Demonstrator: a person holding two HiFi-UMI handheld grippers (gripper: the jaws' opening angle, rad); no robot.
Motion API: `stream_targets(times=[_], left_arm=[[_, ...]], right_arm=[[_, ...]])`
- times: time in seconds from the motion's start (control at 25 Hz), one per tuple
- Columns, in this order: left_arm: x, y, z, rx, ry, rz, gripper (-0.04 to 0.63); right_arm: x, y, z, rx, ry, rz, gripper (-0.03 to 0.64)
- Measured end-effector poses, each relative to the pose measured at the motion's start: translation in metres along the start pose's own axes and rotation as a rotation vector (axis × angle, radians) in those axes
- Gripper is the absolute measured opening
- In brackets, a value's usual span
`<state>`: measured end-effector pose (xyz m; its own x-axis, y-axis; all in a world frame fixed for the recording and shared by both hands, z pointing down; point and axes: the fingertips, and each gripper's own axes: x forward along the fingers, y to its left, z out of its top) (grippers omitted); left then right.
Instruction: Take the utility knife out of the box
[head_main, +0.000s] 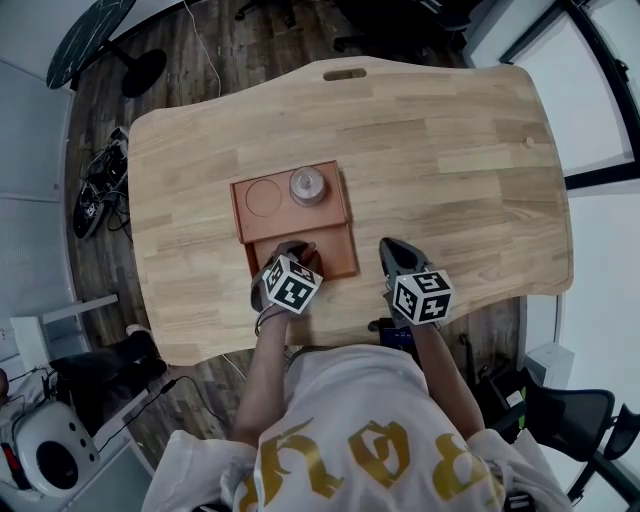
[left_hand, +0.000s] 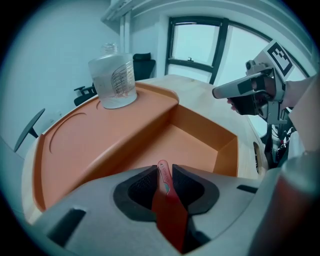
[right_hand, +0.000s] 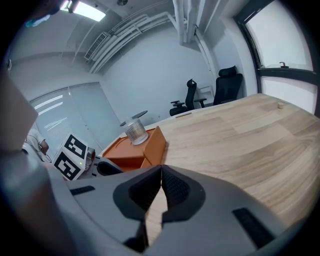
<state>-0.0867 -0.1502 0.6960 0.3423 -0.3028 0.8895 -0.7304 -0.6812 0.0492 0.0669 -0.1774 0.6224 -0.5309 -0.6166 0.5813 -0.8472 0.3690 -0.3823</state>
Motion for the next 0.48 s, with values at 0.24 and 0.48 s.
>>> stream_targets(times=[0.24, 0.48], left_arm=[[-0.0012, 0.0011, 0.0, 0.006, 0.008, -0.005, 0.072], [-0.0004, 0.0009, 0.0012, 0.014, 0.012, 0.002, 0.06]], right_arm=[[-0.0042, 0.0037, 0.0008, 0.014, -0.011, 0.002, 0.012], [-0.0071, 0.0016, 0.0023, 0.024, -0.02, -0.001, 0.012]])
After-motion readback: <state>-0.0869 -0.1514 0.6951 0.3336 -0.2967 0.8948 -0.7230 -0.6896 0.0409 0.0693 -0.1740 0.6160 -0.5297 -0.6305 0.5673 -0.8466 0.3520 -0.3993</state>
